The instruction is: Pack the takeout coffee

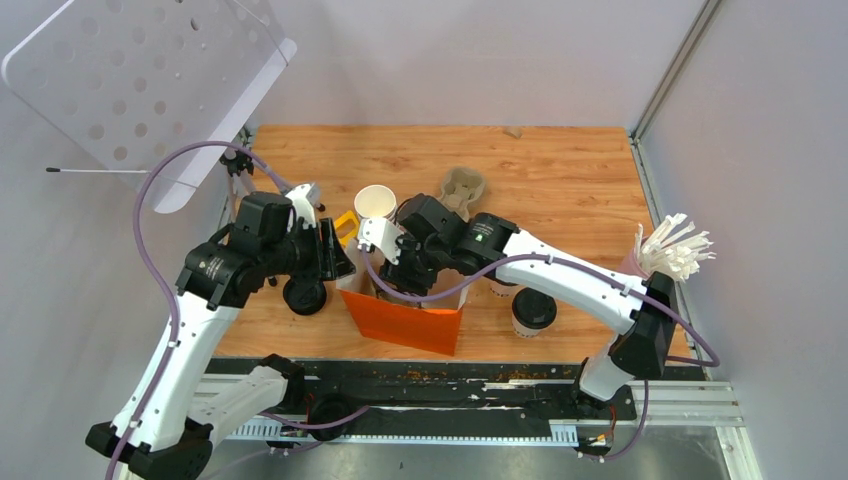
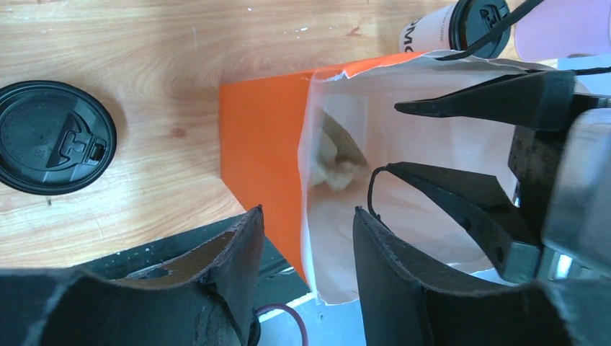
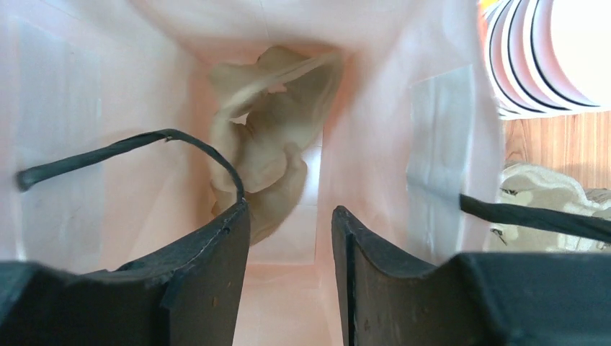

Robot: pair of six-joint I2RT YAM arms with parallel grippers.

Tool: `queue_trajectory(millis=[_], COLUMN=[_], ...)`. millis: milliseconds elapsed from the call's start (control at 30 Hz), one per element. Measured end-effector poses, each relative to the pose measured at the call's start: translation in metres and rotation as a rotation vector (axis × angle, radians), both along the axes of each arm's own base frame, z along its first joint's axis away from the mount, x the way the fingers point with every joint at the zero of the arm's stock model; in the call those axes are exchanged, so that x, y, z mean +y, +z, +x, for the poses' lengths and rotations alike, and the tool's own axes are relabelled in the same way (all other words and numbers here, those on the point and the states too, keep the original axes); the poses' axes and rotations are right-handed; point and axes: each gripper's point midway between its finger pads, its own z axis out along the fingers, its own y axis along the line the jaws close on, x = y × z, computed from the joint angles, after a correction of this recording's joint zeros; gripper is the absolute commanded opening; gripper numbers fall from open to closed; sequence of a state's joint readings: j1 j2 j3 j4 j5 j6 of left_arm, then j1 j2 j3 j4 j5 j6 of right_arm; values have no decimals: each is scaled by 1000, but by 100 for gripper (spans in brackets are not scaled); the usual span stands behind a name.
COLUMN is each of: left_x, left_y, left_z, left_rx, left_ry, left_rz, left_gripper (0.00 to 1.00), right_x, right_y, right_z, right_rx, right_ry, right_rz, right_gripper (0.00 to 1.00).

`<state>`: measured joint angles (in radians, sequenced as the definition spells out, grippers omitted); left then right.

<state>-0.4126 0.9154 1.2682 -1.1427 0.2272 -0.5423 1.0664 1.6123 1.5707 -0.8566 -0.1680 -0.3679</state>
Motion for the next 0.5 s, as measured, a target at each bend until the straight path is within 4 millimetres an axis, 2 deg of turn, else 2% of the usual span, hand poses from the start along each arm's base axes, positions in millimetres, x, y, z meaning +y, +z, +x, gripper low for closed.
queue_trajectory(millis=[133, 300, 500], left_x=[0, -1, -1], left_y=[-5, -11, -13], left_z=[0, 3, 3], left_rx=[13, 32, 37], left_ry=[-4, -10, -19], left_rz=[10, 25, 32], left_gripper=[47, 43, 33], right_x=[8, 20, 29], right_y=[10, 16, 0], right_z=[-1, -8, -18], right_rx=[2, 26, 83], right_ry=[-4, 15, 60], right_rz=[68, 158, 187], right_gripper=[43, 42, 39])
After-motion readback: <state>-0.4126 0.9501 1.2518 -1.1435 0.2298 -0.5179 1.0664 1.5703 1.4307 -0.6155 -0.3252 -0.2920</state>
